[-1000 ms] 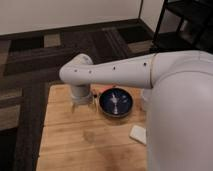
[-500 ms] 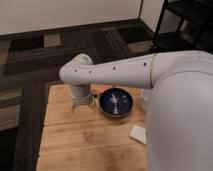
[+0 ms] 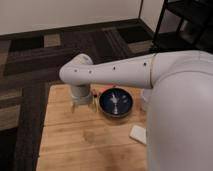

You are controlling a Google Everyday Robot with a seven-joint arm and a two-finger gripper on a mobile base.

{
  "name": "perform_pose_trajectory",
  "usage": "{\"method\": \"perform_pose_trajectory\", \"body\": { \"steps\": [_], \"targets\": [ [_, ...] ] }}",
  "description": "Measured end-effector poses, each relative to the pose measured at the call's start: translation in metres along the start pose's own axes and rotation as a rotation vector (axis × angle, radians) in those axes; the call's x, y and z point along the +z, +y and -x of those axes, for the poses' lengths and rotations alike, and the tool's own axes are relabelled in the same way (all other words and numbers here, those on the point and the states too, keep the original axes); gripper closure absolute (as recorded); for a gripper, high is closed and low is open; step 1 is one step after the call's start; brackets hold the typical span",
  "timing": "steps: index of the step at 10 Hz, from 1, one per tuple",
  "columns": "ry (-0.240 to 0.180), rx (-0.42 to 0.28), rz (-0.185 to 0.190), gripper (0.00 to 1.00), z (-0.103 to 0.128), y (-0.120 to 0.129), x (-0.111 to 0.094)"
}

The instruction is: Pick up the ceramic bowl

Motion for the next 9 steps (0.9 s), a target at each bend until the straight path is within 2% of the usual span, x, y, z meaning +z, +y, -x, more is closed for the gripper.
{"method": "perform_pose_trajectory", "body": {
  "steps": [4,9],
  "targets": [
    [0.0,-0.011,0.002,0.35,0.001,-0.001,0.0],
    [-0.017,-0.056,0.007,0.35,0.014,-0.016,-0.001]
  ]
}}
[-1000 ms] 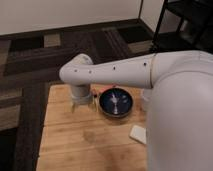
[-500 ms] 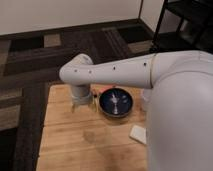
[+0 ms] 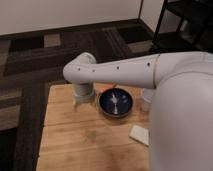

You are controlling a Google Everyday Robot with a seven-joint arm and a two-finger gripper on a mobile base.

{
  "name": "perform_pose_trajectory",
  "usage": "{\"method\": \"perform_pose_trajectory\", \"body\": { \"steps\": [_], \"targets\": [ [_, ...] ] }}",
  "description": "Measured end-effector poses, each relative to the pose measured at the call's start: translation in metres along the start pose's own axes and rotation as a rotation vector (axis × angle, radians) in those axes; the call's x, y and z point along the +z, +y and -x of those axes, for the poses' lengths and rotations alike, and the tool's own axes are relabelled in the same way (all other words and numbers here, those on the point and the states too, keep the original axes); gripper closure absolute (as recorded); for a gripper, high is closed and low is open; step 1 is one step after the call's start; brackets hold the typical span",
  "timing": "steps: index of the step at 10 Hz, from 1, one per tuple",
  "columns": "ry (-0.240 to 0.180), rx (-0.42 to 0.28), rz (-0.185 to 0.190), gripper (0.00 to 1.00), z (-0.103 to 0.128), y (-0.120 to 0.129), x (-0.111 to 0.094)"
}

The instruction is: Pick up the ceramic bowl

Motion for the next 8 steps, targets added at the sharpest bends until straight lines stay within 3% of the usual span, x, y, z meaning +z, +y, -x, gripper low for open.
{"method": "perform_pose_trajectory", "body": {
  "steps": [8],
  "targets": [
    [-0.017,-0.202,-0.047,0.35,0.022,-0.035,0.004]
  ]
}}
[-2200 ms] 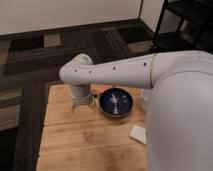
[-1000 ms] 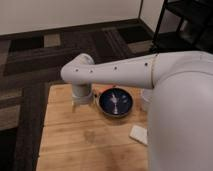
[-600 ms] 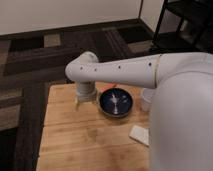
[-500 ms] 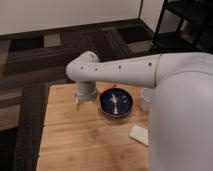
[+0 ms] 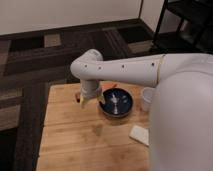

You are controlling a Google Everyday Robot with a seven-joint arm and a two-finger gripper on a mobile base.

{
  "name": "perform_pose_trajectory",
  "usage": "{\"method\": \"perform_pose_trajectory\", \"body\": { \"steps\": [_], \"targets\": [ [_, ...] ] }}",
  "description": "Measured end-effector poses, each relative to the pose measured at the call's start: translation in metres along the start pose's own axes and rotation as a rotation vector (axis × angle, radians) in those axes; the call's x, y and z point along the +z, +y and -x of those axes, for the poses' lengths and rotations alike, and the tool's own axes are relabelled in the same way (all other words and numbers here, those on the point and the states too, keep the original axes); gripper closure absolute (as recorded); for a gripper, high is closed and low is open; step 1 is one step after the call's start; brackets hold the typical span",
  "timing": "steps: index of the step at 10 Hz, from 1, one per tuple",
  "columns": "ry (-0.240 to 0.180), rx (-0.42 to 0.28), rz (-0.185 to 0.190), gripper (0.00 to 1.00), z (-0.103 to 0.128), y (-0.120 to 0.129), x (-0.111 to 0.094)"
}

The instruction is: Pick up the ceramic bowl

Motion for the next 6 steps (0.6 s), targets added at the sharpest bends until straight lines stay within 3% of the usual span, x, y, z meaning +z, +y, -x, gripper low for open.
{"method": "perform_pose_trajectory", "body": {
  "steps": [6],
  "targets": [
    [-0.004,-0.116,0.014,0.35,0.005,-0.019,0.019]
  ]
}}
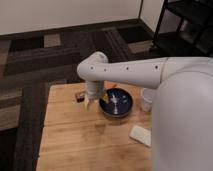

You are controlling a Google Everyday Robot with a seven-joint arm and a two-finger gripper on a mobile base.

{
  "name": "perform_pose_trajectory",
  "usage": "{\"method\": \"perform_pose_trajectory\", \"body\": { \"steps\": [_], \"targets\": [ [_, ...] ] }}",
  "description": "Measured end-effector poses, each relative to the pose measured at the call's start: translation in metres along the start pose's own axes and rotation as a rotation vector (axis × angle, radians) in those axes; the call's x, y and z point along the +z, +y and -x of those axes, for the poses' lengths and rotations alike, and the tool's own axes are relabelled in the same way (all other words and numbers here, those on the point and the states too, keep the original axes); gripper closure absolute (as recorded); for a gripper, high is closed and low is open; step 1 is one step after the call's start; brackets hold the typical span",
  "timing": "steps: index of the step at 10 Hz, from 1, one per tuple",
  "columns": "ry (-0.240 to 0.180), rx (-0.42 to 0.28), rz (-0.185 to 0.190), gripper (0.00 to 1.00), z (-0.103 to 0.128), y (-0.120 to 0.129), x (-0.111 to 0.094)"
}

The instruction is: Pick up the ceramic bowl

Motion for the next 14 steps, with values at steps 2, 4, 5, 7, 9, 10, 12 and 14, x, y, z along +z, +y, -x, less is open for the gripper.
{"method": "perform_pose_trajectory", "body": {
  "steps": [2,4,5,7,9,10,12,14],
  "targets": [
    [-0.003,-0.023,0.009,0.35,0.004,-0.002,0.011],
    [-0.001,-0.039,0.017,0.35,0.005,-0.003,0.022],
    [-0.001,-0.046,0.023,0.35,0.006,-0.004,0.027],
    [0.0,-0.052,0.033,0.35,0.008,-0.005,0.034],
    [0.003,-0.057,0.049,0.35,0.009,-0.007,0.041],
    [0.005,-0.06,0.059,0.35,0.01,-0.009,0.045],
    [0.007,-0.068,0.078,0.35,0.011,-0.011,0.052],
    [0.007,-0.073,0.089,0.35,0.012,-0.014,0.055]
  ]
}}
